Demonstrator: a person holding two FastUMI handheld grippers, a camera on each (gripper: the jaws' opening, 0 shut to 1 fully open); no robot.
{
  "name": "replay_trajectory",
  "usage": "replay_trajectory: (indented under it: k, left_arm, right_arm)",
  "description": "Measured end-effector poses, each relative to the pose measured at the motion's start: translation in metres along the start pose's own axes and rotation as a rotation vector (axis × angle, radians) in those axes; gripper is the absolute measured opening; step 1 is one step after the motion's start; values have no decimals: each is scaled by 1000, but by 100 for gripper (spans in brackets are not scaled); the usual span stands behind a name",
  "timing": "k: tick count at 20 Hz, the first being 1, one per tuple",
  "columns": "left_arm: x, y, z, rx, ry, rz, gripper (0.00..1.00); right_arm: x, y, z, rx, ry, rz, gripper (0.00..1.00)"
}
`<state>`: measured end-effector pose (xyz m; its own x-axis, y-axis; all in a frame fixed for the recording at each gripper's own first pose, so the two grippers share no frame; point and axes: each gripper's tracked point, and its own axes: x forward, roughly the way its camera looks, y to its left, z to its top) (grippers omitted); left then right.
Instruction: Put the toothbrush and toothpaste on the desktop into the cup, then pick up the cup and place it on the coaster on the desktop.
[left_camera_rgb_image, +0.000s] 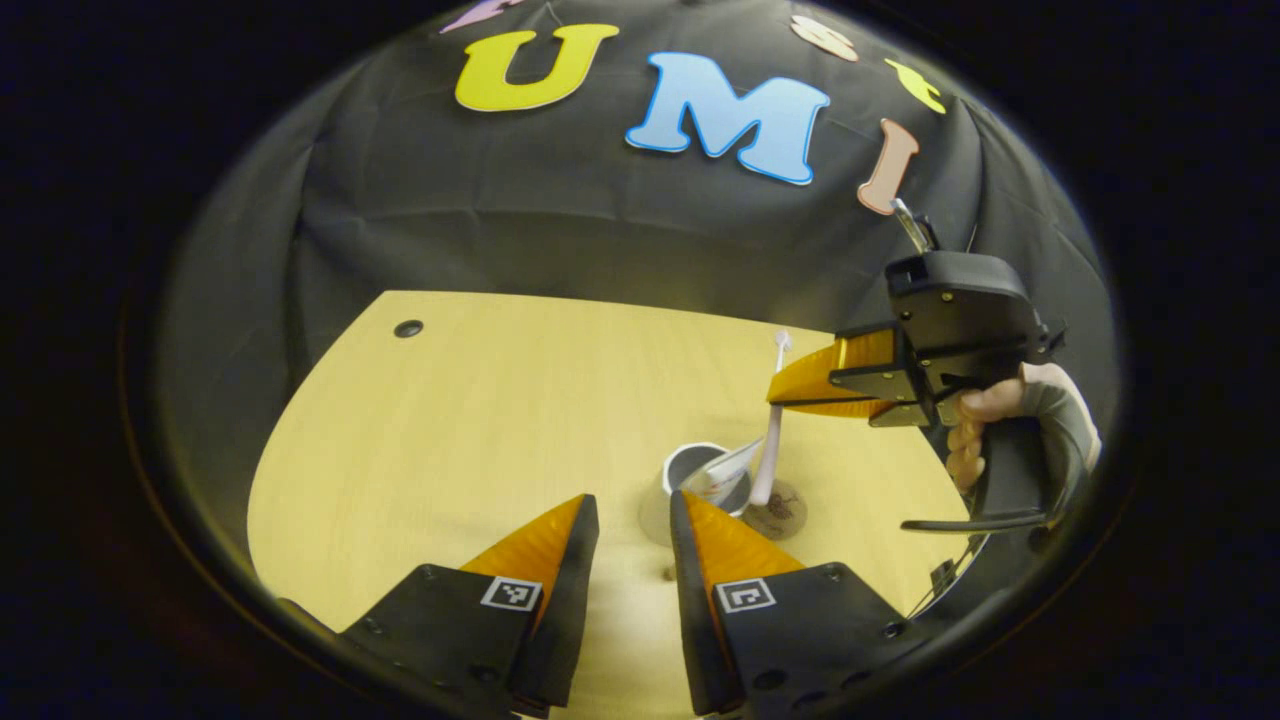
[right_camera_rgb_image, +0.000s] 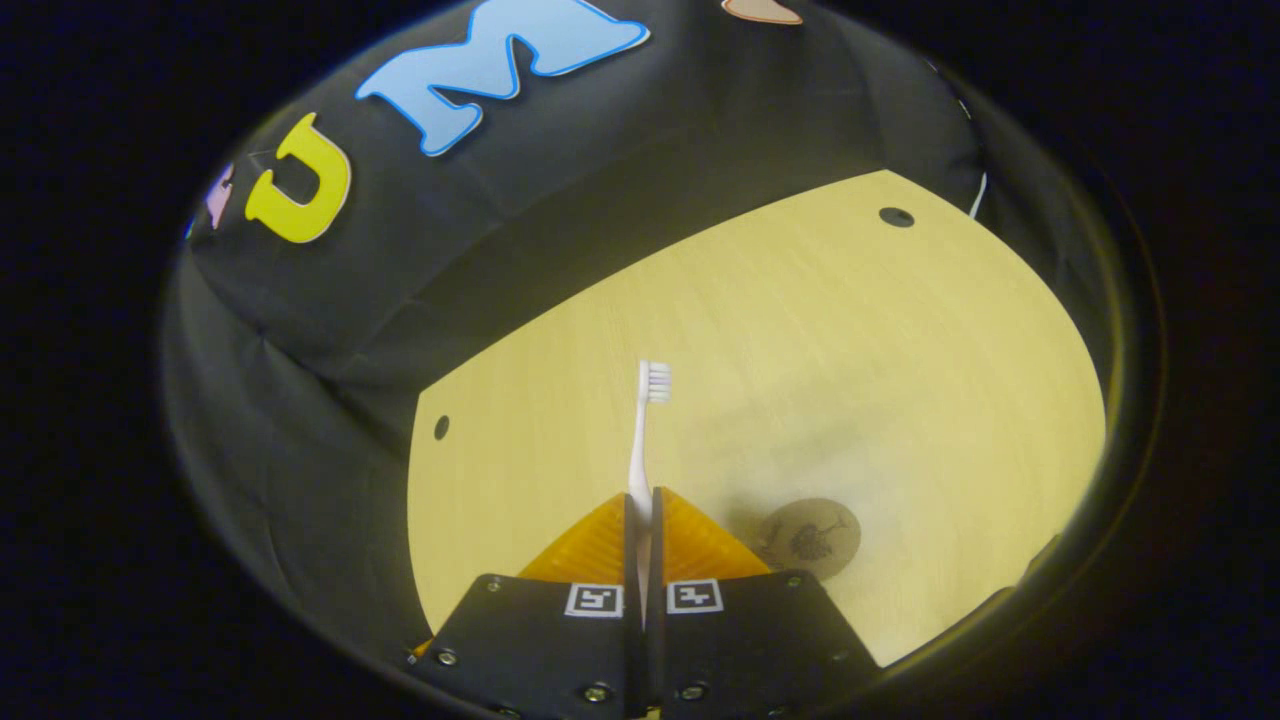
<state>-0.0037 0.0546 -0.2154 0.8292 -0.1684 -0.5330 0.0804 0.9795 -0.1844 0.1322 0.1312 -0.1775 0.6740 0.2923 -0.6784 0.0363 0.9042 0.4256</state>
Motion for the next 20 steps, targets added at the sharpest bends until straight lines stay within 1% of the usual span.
replay_trajectory:
  k: [3, 4, 8, 10, 12, 13, 16, 17, 18, 19, 20]
  left_arm:
    - [-4, 18, -6, -7, 13, 27, 49]
    - [-4, 22, -7, -9, 17, 36, 49]
    - [-9, 32, -14, -12, 30, 58, 49]
    - [-11, 33, -18, -9, 36, 63, 49]
    - [-12, 33, -22, -4, 42, 63, 49]
    - [-12, 33, -22, -1, 42, 62, 41]
    - [-11, 29, -25, 14, 44, 57, 41]
    - [-12, 28, -26, 18, 45, 54, 41]
    - [-12, 26, -26, 22, 45, 51, 41]
    - [-13, 24, -27, 24, 46, 47, 41]
    - [-12, 20, -29, 27, 48, 43, 41]
  right_arm:
    - [13, -1, -4, -41, -24, -25, 2]
    - [14, 0, -4, -61, -44, -22, 2]
    - [18, 3, -4, -167, -160, -20, 2]
    - [20, 7, -5, -220, -231, -10, 3]
    - [17, 7, -11, -277, -280, -17, 2]
    - [18, 7, -14, -291, -296, -22, 3]
    - [23, 6, -21, -297, -295, -8, 5]
    - [24, 3, -26, -297, -286, -12, 9]
    - [23, -1, -29, -298, -283, -27, 10]
    - [22, -6, -35, -296, -285, -34, 28]
    - [19, -9, -36, -292, -289, -33, 39]
